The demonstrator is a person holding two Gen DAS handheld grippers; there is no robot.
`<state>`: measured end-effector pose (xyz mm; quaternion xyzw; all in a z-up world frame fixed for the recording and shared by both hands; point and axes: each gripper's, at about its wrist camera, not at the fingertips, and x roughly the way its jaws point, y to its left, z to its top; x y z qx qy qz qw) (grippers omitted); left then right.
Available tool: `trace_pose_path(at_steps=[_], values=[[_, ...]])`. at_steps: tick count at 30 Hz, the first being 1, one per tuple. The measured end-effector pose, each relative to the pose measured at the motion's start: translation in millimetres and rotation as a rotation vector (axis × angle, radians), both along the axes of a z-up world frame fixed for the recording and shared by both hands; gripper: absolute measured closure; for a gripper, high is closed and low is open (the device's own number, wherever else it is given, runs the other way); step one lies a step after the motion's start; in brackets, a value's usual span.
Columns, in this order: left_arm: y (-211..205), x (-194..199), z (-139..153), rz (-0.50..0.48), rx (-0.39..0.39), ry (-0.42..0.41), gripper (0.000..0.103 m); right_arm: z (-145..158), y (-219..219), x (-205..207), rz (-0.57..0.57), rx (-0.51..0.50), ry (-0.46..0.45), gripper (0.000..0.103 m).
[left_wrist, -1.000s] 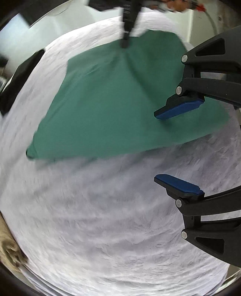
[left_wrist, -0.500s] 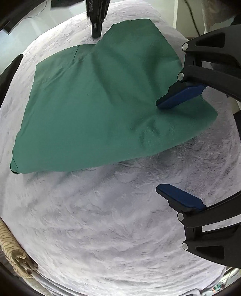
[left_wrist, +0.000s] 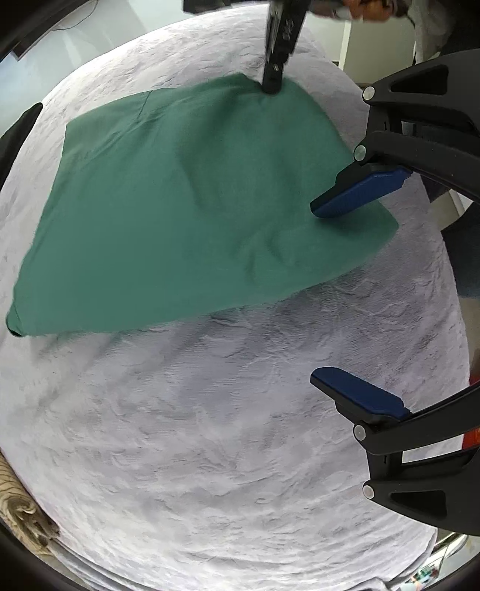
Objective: Fold large clothes
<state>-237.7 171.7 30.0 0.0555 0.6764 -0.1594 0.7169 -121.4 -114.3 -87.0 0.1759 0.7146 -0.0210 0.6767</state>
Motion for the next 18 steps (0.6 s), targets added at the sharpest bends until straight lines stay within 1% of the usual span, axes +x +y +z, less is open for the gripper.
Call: trace_pose_path(at_steps=[2,5,7,9,13,14,18], values=[[3,-4,2,0.002,0.0,0.006,0.019,0,-2,1,-0.017,0.008,0.007,0.103],[6,-5,6,-0.003,0.008,0.008,0.019,6,6,11,0.02,-0.019,0.021,0.103],[13,-6,14,-0.002,0.014,0.007,0.019,9,13,19,0.048,-0.035,0.033,0.103],[14,1,18,0.002,0.018,-0.004,0.019,7,18,23,0.051,-0.037,0.04,0.102],[21,9,28,0.012,0.017,-0.024,0.019,10,15,18,0.029,-0.03,0.053,0.102],[22,9,30,0.013,0.017,-0.027,0.019,7,12,18,0.025,-0.029,0.055,0.102],[29,11,31,0.015,0.021,-0.027,0.019,7,13,17,0.028,-0.038,0.061,0.101]])
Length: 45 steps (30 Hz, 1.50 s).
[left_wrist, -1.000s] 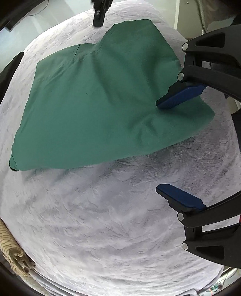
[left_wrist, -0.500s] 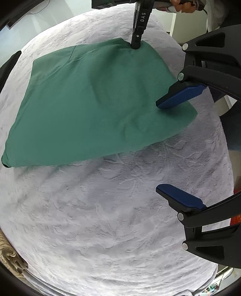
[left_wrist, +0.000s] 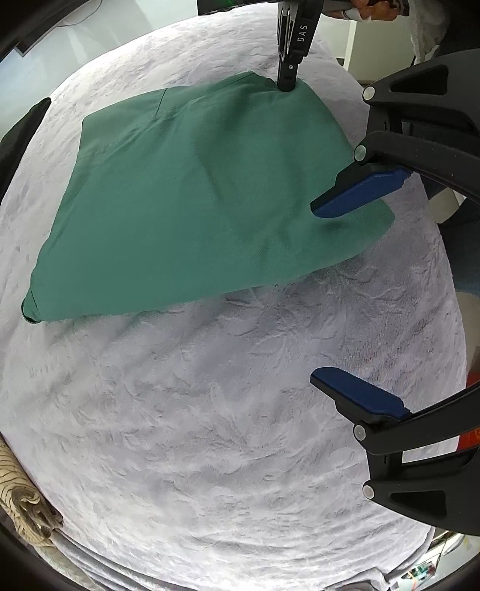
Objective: Fold large clothes
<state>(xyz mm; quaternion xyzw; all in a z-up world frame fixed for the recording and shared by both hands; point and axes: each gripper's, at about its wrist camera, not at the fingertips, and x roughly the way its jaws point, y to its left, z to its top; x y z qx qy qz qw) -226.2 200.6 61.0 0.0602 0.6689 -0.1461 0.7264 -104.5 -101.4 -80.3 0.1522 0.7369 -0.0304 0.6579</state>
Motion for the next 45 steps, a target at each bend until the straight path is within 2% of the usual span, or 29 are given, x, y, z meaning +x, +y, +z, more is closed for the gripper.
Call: trace_pose_path(at_steps=[8,14,21,31,36,38,39,40,41,42,43,45], values=[[3,6,-2,0.009,0.004,0.001,0.019,4,-2,0,-0.007,-0.013,0.021,0.101],[7,10,-2,0.029,0.005,-0.008,0.019,18,-15,-7,-0.021,-0.025,0.019,0.101],[25,33,14,0.076,0.033,-0.041,0.019,49,-33,9,-0.062,-0.037,-0.051,0.1],[7,50,53,0.079,0.058,-0.127,0.019,92,-37,47,-0.096,-0.044,-0.152,0.1],[-4,51,60,0.077,0.057,-0.121,0.019,103,-21,60,-0.082,-0.067,-0.177,0.1],[-6,53,64,0.083,0.053,-0.126,0.019,109,-13,59,-0.081,-0.075,-0.186,0.091],[-7,53,66,0.088,0.05,-0.13,0.019,113,-12,54,-0.083,-0.081,-0.192,0.071],[-7,53,69,0.095,0.047,-0.136,0.019,117,-11,54,-0.082,-0.088,-0.202,0.045],[-8,53,71,0.1,0.048,-0.141,0.019,118,-10,58,-0.081,-0.092,-0.21,0.038],[-8,54,72,0.104,0.051,-0.147,0.017,123,-6,59,-0.078,-0.097,-0.221,0.037],[-8,55,75,0.109,0.058,-0.152,0.0,127,-5,60,-0.074,-0.1,-0.227,0.037],[-8,56,80,0.119,0.066,-0.177,0.0,132,-5,61,-0.073,-0.105,-0.237,0.037]])
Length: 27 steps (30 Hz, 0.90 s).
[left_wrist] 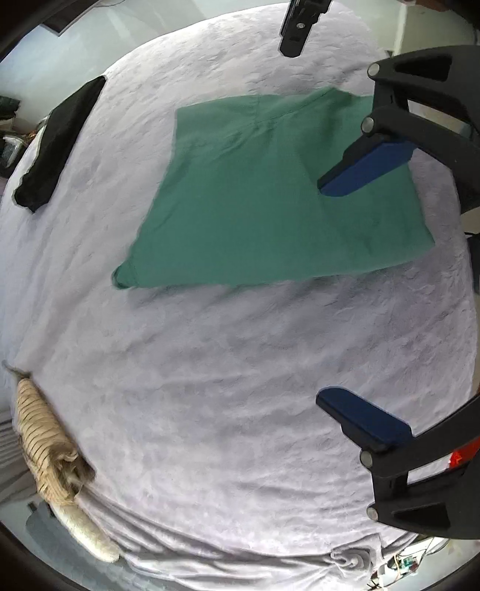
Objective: Fold large clothes
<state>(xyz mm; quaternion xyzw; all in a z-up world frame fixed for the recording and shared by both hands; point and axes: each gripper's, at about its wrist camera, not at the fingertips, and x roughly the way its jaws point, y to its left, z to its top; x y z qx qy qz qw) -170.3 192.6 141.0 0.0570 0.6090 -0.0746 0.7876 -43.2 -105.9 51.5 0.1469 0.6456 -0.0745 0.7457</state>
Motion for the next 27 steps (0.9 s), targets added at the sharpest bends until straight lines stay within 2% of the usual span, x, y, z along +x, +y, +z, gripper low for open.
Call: trace_pose_path(at_steps=[2,6,9,11,12,27], values=[[-2,1,5,-0.003,0.005,-0.013,0.0,3,1,1,0.004,-0.013,-0.009,0.036],[-3,1,10,0.005,-0.02,-0.009,0.0,10,4,1,0.015,-0.05,-0.029,0.024],[-6,-1,11,0.007,-0.007,-0.009,0.0,14,8,0,0.031,-0.102,-0.047,0.02],[-7,-1,11,0.005,0.004,-0.004,0.0,17,9,-1,0.032,-0.125,-0.063,0.013],[-8,-2,10,0.006,0.006,-0.003,0.0,18,10,-1,0.03,-0.132,-0.07,0.001],[-10,-4,14,0.007,0.018,-0.004,0.0,13,15,-1,0.031,-0.143,-0.036,0.0]])
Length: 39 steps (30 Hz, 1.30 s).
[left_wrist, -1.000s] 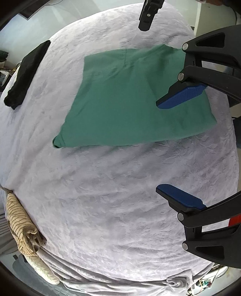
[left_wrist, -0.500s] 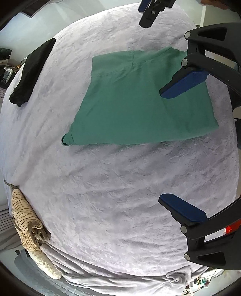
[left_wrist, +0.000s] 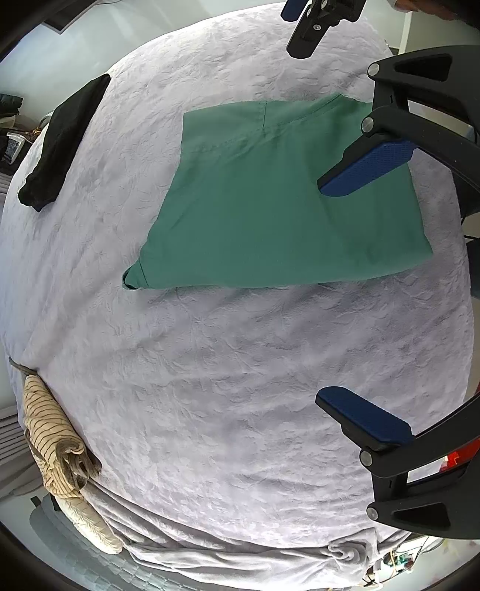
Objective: Fold large clothes
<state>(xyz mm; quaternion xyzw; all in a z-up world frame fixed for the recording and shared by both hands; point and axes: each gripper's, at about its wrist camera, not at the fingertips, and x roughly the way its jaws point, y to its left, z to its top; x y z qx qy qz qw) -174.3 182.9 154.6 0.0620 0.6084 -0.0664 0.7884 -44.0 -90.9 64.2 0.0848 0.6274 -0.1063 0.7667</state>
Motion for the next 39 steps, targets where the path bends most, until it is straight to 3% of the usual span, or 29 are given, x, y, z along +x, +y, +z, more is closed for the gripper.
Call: trace_pose_path(at_steps=[39], values=[[0.1,-6.2,3.8,0.006,0.01,-0.002,0.0,0.6,-0.2,-4.5,-0.011,0.009,0.006,0.0]])
